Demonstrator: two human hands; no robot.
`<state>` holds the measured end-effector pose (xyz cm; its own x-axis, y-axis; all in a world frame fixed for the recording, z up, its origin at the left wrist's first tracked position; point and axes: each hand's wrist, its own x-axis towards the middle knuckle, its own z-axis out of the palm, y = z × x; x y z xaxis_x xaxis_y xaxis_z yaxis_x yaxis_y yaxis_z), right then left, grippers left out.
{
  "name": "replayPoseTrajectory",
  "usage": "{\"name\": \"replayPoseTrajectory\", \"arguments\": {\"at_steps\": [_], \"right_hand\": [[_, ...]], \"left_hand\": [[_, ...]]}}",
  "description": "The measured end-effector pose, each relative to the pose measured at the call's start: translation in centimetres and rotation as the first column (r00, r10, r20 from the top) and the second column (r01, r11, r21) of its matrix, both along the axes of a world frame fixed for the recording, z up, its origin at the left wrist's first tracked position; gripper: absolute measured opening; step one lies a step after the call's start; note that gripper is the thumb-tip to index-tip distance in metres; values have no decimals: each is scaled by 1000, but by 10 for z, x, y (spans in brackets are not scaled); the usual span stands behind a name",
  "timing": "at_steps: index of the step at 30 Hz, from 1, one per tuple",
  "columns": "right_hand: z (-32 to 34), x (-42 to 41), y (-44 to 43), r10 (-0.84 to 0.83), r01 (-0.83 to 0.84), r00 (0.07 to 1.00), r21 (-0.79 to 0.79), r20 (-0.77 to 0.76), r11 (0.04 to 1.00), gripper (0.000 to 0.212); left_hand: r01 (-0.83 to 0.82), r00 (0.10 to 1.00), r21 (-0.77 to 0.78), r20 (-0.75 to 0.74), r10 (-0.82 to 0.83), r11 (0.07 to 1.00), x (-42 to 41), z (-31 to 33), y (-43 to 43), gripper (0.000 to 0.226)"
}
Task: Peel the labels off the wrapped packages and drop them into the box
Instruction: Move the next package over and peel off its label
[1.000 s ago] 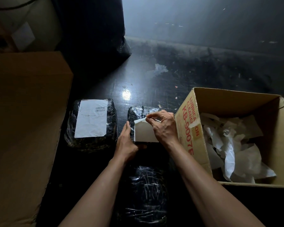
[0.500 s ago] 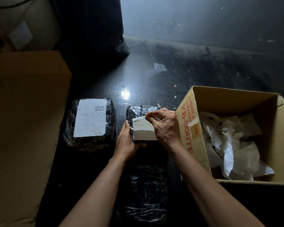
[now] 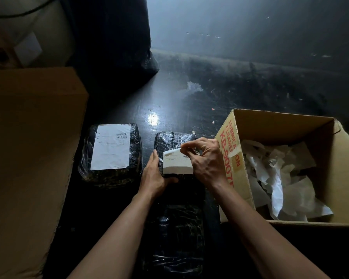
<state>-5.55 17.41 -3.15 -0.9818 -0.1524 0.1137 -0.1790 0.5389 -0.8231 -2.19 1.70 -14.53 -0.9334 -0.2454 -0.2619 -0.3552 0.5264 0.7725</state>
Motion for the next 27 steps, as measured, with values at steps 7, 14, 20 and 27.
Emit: {"name": "replayPoseTrajectory", "arguments": {"at_steps": [7,14,20,27], "right_hand": [[3,3,1,-24,24,1000,-32,-8,999,10],[12,1,2,-68,61,996,-112,-54,992,11],[51,-30,2,-2,15,974,54,-226,998,10],[65,-20,25,44,29,956,241,-291,970,17]], "left_hand": [[1,1000,-1,11,-1,1000,1,1,0,140],[-2,1000,-36,18,2,999,1,2,0,137],[42,998,-103,54,-37,994,1,9,3,138],[84,996,-228,22,-81,970,6,46,3,114]]}}
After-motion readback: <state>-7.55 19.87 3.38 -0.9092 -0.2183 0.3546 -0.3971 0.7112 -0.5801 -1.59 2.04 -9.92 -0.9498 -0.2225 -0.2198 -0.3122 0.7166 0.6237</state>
